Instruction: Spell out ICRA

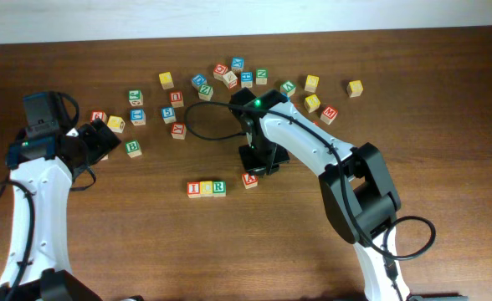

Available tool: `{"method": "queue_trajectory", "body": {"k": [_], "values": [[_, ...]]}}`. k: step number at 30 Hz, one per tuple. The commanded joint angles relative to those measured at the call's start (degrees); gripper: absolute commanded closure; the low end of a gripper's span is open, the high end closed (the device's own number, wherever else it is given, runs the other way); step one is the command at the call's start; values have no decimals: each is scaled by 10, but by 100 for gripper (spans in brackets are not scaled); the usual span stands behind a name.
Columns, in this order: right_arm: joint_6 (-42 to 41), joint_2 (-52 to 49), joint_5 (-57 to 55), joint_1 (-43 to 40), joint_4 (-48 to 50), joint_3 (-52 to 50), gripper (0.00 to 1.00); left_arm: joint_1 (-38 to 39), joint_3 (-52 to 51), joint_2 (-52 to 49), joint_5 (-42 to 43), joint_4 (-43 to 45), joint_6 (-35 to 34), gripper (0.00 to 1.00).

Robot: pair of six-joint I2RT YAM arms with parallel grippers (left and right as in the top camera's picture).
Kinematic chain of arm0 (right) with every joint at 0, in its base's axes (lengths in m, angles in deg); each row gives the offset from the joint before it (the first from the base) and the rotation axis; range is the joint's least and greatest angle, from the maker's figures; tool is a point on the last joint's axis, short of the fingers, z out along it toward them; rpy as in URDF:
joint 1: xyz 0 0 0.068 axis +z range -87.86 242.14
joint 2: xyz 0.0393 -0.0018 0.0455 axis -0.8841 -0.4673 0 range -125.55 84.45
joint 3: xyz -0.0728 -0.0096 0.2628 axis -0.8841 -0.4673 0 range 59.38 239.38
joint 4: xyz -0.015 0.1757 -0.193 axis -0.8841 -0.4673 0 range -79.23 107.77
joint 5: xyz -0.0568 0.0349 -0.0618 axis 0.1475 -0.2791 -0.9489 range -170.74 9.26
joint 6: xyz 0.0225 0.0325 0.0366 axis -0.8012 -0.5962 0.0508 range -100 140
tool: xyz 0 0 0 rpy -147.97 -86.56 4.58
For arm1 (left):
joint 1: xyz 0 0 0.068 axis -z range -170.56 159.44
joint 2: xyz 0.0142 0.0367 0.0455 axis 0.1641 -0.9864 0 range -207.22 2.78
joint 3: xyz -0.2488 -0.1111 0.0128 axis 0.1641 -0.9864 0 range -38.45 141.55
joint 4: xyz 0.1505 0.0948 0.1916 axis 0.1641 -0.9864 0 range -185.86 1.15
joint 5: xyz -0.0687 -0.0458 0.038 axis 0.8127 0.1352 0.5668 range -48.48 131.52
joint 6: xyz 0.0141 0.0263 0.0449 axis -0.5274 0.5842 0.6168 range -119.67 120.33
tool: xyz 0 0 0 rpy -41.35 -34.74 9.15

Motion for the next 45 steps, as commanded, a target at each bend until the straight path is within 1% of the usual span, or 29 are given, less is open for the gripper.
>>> {"method": "queue_trajectory", "body": {"k": [1, 15, 17, 18, 22, 45], "values": [[3, -2, 5, 2, 2, -5, 90, -3, 2, -2, 4, -1, -1, 0], [3, -2, 20, 2, 5, -5, 92, -3, 2, -2, 4, -1, -1, 1], [3, -2, 20, 2, 6, -5, 92, -3, 2, -2, 4, -1, -1, 1], [3, -2, 20, 2, 6, -5, 94, -3, 2, -2, 4, -1, -1, 0], [3, -2, 20, 2, 6, -5, 95, -3, 2, -2, 4, -1, -1, 1], [3, -2, 21, 2, 6, -5, 96, -3, 2, -2, 4, -1, -1, 1]]}}
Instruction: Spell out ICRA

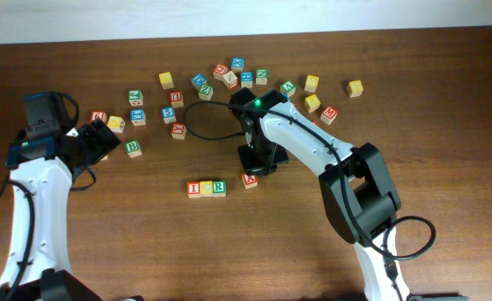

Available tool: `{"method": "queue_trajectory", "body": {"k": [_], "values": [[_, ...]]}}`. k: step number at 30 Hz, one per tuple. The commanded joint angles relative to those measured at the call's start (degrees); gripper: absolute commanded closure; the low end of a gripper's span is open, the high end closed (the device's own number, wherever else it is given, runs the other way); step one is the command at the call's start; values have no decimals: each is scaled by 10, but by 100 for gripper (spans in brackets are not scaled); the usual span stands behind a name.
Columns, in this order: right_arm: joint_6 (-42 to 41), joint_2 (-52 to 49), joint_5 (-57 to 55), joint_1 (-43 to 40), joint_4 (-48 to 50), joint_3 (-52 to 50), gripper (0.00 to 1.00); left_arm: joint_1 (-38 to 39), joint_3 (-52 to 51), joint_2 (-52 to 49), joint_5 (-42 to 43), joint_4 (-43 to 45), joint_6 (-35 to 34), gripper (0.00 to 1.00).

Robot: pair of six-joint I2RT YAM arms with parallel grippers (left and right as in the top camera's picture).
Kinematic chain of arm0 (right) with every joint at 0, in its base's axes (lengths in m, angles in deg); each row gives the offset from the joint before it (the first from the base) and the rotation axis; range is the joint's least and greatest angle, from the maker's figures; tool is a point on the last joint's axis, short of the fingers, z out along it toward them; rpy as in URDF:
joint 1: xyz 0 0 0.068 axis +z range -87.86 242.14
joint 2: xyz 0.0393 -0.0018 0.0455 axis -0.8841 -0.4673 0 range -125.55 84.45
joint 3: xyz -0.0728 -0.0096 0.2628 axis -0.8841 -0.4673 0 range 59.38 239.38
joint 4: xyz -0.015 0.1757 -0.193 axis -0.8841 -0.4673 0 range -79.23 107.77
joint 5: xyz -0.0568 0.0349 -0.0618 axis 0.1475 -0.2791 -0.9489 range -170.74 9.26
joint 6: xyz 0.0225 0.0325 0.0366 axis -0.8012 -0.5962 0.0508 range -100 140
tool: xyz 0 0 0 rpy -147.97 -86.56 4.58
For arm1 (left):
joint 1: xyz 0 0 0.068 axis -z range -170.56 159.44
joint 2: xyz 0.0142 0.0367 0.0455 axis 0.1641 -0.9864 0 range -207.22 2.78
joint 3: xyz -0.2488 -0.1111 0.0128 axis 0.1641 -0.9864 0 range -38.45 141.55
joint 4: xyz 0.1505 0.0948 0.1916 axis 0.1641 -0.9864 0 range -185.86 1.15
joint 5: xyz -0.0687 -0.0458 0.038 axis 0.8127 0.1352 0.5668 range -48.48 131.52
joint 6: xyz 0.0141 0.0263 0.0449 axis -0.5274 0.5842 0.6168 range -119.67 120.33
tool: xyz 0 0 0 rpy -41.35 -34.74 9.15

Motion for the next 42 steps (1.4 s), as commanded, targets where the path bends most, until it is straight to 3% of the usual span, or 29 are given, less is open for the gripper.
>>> {"method": "queue_trajectory", "body": {"k": [1, 42], "values": [[-1, -2, 7, 2, 2, -5, 96, -3, 2, -2, 4, -1, -1, 1], [14, -2, 20, 2, -2, -5, 95, -3, 2, -2, 4, -1, -1, 1]]}}
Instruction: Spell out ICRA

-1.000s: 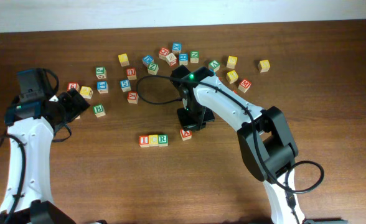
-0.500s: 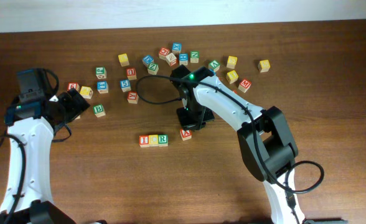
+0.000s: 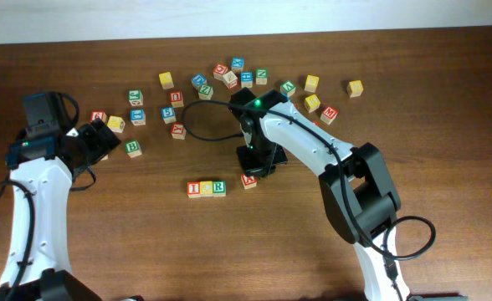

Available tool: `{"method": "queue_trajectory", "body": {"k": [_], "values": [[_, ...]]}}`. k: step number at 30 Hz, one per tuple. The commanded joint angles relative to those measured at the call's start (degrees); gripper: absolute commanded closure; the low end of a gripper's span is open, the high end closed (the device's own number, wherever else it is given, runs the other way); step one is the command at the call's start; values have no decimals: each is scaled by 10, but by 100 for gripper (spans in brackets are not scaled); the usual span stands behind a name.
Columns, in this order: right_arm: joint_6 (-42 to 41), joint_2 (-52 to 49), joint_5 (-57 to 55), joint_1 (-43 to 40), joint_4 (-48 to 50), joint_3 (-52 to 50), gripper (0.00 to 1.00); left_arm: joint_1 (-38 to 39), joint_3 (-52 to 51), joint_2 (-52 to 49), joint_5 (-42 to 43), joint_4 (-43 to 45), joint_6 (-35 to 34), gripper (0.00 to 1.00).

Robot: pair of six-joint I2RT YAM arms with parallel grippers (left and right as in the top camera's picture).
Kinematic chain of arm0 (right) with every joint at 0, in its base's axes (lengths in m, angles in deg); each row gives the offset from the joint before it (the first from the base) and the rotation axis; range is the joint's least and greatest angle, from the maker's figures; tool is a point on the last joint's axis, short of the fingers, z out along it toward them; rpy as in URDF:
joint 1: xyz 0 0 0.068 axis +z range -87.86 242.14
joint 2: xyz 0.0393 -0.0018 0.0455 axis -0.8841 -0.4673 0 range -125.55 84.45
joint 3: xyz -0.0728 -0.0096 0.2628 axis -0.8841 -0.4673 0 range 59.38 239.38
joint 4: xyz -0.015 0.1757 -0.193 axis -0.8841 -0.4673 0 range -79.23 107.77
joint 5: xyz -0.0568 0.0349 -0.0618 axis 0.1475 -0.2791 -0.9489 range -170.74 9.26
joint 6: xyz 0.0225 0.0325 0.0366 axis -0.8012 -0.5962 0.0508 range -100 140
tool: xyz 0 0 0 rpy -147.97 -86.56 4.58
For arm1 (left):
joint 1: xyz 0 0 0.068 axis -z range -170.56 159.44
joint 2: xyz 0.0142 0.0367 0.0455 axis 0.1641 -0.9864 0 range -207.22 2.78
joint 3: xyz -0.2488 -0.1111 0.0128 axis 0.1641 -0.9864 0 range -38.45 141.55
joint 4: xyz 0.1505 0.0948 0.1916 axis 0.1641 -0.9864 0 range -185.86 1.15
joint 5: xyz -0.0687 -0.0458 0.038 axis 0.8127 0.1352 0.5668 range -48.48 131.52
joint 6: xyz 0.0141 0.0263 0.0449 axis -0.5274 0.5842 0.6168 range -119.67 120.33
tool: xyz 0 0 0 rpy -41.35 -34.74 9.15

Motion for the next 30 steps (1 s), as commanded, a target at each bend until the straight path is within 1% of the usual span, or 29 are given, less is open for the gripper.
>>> {"method": "queue_trajectory", "body": {"k": [1, 7, 12, 15, 18, 22, 27, 30], "values": [[5, -2, -7, 2, 0, -5, 96, -3, 2, -2, 4, -1, -1, 1], [5, -2, -8, 2, 4, -5, 96, -3, 2, -2, 4, -1, -1, 1], [3, -2, -51, 1, 14, -5, 95, -3, 2, -2, 4, -1, -1, 1], [3, -2, -53, 2, 14, -5, 96, -3, 2, -2, 4, -1, -1, 1], [-13, -2, -51, 2, 0, -5, 96, -3, 2, -2, 4, -1, -1, 1], [-14, -2, -51, 2, -7, -6, 96, -3, 2, -2, 4, -1, -1, 1], [-16, -2, -4, 3, -7, -6, 96, -3, 2, -2, 4, -1, -1, 0], [-16, -2, 2, 12, -5, -6, 96, -3, 2, -2, 4, -1, -1, 1]]}}
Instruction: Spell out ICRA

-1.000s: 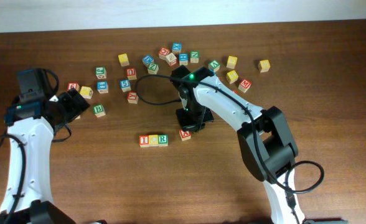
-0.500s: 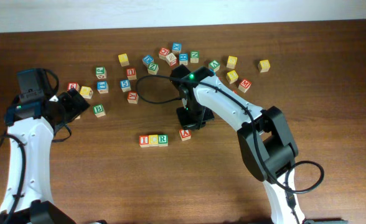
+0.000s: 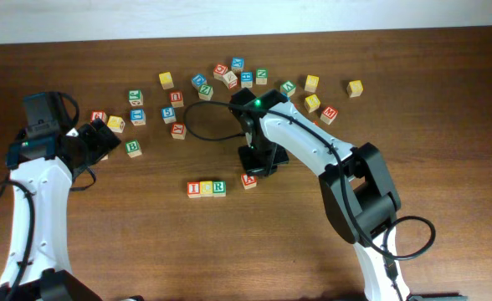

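A row of three blocks lies in the lower middle of the overhead view: a yellow I block (image 3: 194, 189), an orange C block (image 3: 206, 188) and a green R block (image 3: 219, 187), touching side by side. A red A block (image 3: 248, 180) lies a small gap to the right of the R. My right gripper (image 3: 255, 170) hangs right over the A block and hides its far edge; the jaws do not show from above. My left gripper (image 3: 104, 139) sits at the far left near loose blocks, with its jaws unclear.
Several loose letter blocks are scattered across the back of the table (image 3: 129, 242), from a red one (image 3: 98, 116) at the left to a yellow one (image 3: 355, 88) at the right. A green block (image 3: 132, 148) lies close to my left gripper.
My right gripper has shifted very slightly to the right and the red A block shows a little more from under it. The left arm and the three-block row have not moved.
At every earlier moment the I, C and R blocks stood in their row and my right gripper hovered at the red A block just right of them. It leaned slightly towards the row one second ago and is back now. My left arm stayed still.
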Available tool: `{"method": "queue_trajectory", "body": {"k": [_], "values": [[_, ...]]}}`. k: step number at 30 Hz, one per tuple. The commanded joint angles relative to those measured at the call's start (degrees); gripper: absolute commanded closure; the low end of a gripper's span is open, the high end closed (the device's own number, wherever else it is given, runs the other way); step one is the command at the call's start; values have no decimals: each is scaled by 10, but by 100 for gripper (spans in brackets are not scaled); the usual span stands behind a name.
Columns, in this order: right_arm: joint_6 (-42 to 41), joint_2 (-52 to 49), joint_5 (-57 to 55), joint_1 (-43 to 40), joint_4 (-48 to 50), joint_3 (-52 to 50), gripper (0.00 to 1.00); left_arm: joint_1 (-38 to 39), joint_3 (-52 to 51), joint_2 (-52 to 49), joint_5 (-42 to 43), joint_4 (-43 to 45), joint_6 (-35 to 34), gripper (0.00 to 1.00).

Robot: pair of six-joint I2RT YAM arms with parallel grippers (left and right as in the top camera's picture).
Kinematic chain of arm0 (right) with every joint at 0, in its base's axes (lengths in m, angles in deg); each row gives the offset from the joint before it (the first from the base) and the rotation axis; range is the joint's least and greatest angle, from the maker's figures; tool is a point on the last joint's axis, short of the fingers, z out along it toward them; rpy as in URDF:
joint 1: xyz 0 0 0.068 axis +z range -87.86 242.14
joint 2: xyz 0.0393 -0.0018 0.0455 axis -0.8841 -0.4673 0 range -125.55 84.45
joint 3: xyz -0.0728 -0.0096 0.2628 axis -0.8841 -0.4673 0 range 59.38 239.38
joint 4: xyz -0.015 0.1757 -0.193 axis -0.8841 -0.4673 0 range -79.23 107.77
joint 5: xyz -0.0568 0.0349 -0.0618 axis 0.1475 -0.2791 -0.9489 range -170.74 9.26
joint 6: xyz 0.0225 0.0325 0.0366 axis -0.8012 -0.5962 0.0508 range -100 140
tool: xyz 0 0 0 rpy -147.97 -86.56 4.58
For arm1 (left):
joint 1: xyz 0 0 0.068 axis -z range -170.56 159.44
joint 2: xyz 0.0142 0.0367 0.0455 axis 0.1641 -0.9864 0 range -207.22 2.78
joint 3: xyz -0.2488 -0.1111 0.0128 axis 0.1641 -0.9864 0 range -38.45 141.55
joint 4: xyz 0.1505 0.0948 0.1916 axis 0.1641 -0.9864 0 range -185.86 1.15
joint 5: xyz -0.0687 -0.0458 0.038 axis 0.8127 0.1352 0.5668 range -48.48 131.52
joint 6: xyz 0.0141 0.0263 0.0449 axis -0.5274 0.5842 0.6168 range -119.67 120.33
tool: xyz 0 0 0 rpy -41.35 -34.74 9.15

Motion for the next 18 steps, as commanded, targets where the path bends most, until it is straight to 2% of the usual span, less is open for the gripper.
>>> {"method": "queue_trajectory", "body": {"k": [1, 18], "values": [[-7, -2, 17, 13, 2, -6, 96, -3, 2, -2, 4, -1, -1, 1], [-33, -2, 34, 23, 13, -6, 95, -3, 2, -2, 4, -1, -2, 0]]}}
